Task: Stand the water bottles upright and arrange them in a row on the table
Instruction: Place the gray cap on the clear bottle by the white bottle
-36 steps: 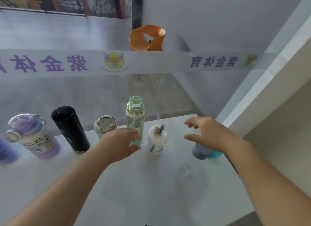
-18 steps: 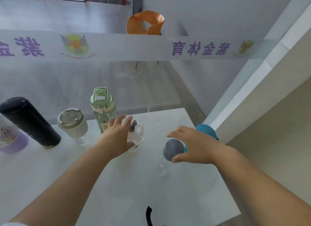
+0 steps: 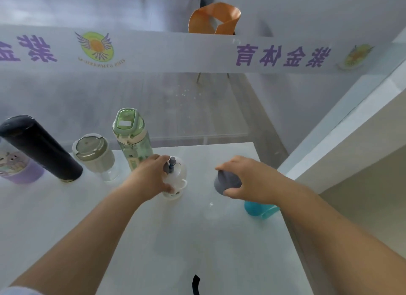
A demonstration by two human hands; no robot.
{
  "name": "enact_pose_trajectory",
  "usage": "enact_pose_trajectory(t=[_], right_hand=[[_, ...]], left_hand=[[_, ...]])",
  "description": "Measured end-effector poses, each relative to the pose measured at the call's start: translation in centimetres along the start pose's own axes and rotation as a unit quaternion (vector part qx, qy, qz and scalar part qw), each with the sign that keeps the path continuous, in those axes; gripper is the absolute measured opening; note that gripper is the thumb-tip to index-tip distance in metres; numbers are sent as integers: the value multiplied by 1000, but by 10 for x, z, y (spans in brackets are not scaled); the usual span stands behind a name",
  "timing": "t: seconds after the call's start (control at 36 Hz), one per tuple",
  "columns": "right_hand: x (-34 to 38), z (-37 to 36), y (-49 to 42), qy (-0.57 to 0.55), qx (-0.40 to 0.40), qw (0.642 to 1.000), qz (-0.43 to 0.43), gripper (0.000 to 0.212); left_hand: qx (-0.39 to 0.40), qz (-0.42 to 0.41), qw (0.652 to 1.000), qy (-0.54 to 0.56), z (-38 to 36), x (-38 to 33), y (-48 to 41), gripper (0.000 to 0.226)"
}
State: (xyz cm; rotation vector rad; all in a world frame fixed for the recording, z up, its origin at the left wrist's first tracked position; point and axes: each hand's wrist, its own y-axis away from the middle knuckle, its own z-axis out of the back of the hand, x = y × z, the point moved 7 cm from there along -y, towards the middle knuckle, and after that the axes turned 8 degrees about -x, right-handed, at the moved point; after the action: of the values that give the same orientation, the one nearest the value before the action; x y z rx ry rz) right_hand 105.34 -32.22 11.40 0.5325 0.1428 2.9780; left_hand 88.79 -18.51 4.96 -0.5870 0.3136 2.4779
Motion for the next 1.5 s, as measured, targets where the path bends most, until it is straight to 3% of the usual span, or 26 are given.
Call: enact_pose_trajectory(t=[0.25, 0.61, 1.14, 1.28, 1.5], right_hand=[[-23, 19, -31, -17, -26, 999, -14, 54], [-54, 33, -80, 11, -52, 997, -48, 53], [-61, 31, -99, 10, -18, 997, -75, 50], [-59, 27, -97, 12, -13, 997, -70, 56], [-62, 22, -95, 2, 9, 996, -90, 82]], left_hand=[[-22, 9, 1000, 5, -6, -2, -19, 55], [-35, -12, 999, 24, -9, -28, -64, 49], [-41, 4, 999, 24, -8, -30, -76, 52], [-34, 3, 999, -1, -7, -31, -75, 56], [-28, -7, 999, -41, 2, -35, -71, 63]])
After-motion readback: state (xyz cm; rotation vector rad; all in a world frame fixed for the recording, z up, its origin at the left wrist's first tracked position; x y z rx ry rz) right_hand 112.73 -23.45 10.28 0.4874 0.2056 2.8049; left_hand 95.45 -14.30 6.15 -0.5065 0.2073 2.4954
